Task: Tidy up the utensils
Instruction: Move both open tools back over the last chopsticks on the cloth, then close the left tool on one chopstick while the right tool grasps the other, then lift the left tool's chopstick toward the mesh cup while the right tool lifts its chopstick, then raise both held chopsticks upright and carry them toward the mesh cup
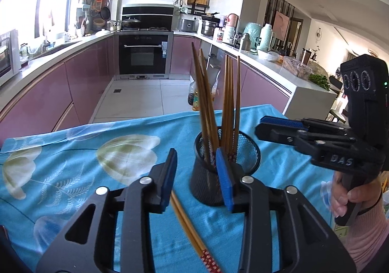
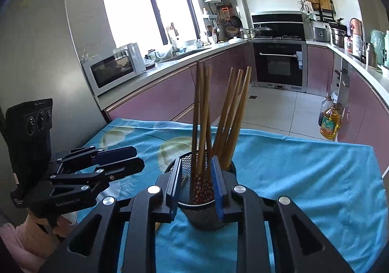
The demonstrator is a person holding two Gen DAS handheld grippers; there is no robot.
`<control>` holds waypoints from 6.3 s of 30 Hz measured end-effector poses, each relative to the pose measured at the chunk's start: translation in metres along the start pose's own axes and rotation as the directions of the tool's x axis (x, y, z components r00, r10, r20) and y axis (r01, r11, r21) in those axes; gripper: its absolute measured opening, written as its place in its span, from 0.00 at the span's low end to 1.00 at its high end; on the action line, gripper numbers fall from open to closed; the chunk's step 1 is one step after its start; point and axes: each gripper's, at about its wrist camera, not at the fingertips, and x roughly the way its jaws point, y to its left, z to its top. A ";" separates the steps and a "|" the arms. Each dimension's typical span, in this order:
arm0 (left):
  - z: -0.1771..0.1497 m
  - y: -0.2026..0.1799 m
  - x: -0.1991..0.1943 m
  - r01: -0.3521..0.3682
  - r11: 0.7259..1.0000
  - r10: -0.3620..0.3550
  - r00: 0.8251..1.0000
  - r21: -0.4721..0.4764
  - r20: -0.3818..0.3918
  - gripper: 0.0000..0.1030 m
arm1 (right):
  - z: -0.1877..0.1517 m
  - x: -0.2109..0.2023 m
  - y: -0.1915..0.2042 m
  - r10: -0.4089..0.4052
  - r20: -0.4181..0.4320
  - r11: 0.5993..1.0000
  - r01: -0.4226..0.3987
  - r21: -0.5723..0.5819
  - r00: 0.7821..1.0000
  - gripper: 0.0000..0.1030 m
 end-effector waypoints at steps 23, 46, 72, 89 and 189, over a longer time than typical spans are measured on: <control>-0.096 0.040 0.000 -0.077 0.993 0.062 0.983 -0.085 -0.172 0.46 | -0.097 0.065 0.056 0.055 -0.287 0.998 -0.062 -0.016 0.956 0.38; -0.105 0.035 0.009 -0.048 0.996 0.031 0.979 -0.078 -0.203 0.48 | -0.102 0.068 0.053 -0.005 -0.310 1.000 -0.004 -0.027 0.951 0.31; -0.110 0.014 0.038 -0.024 0.999 0.017 0.961 -0.022 -0.276 0.47 | -0.096 0.075 0.029 0.010 -0.317 0.999 0.006 0.048 0.948 0.06; -0.096 0.014 0.059 -0.116 0.993 0.111 0.947 0.001 -0.301 0.20 | -0.094 0.081 0.036 -0.037 -0.313 0.999 0.025 -0.042 0.949 0.09; -0.080 0.010 -0.015 0.012 0.993 -0.031 0.986 -0.117 -0.165 0.07 | -0.075 0.031 0.047 0.124 -0.152 0.992 -0.118 0.045 0.981 0.06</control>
